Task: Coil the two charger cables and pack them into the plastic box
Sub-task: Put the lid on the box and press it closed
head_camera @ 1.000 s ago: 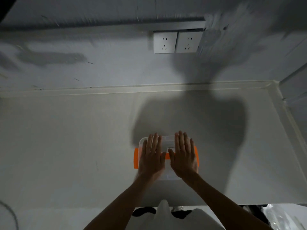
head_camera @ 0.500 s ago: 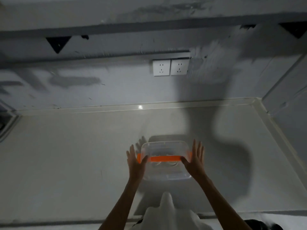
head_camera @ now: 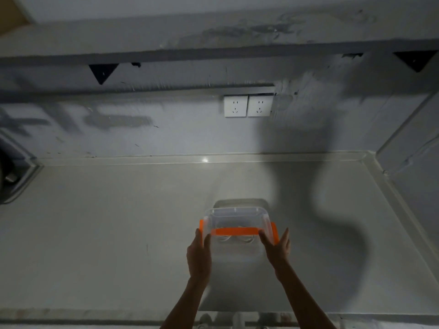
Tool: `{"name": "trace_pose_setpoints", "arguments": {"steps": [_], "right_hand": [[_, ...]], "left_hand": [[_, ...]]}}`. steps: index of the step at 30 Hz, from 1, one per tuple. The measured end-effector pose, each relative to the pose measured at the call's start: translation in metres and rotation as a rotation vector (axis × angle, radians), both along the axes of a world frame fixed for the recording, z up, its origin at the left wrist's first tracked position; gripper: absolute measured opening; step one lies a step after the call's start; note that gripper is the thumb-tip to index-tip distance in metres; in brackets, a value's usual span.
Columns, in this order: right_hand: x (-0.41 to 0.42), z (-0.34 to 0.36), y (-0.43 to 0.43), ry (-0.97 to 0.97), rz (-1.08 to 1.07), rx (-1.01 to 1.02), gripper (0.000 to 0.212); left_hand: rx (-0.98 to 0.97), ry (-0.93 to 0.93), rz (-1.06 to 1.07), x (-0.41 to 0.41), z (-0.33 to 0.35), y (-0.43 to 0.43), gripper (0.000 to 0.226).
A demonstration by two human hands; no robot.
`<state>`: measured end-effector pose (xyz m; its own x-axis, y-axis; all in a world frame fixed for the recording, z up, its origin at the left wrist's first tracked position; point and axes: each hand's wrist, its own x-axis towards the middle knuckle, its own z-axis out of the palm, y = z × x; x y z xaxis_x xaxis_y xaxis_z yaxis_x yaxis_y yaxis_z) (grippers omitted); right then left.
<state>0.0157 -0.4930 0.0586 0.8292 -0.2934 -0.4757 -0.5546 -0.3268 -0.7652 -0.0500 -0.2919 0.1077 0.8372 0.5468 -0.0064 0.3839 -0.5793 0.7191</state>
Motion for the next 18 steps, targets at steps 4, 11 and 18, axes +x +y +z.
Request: {"name": "trace_pose_setpoints", "arguments": {"steps": [4, 11, 18], "right_hand": [[-0.001, 0.003, 0.000, 0.021, 0.003, 0.013, 0.113], [0.002, 0.007, 0.001, 0.034, 0.019, 0.035, 0.114], [-0.005, 0.010, 0.004, -0.095, 0.002, -0.176, 0.084]], "left_hand": [[0.048, 0.065, -0.015, 0.001, 0.000, -0.002, 0.036], [0.180, 0.114, -0.035, 0.007, -0.010, -0.005, 0.040], [0.155, 0.090, -0.023, 0.006, -0.015, -0.004, 0.043]]}}
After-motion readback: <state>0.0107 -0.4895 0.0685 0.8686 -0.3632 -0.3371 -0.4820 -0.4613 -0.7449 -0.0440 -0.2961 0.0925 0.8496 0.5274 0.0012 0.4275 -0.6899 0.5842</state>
